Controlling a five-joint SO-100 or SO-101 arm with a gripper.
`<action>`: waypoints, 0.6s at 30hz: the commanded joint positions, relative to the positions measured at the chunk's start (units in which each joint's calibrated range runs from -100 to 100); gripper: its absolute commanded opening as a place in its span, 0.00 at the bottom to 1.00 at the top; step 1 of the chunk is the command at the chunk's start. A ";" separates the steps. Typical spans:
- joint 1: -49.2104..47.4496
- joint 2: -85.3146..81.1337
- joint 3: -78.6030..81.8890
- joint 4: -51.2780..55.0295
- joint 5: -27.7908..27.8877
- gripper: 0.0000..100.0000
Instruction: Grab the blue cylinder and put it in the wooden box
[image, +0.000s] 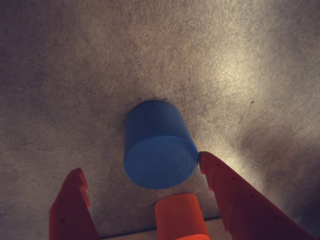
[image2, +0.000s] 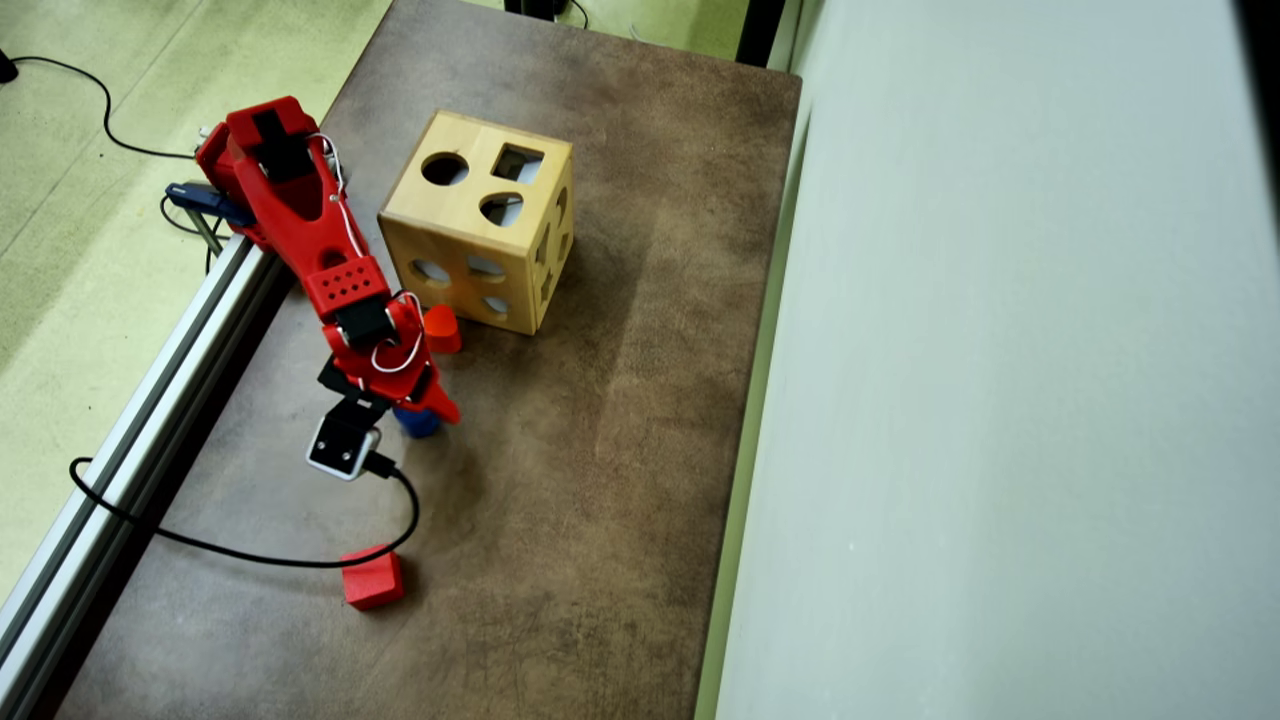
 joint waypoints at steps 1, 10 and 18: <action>0.00 -0.73 -0.93 0.02 0.15 0.35; 0.52 2.07 -1.11 -0.46 0.00 0.30; 0.52 1.99 -1.73 -0.54 -0.10 0.23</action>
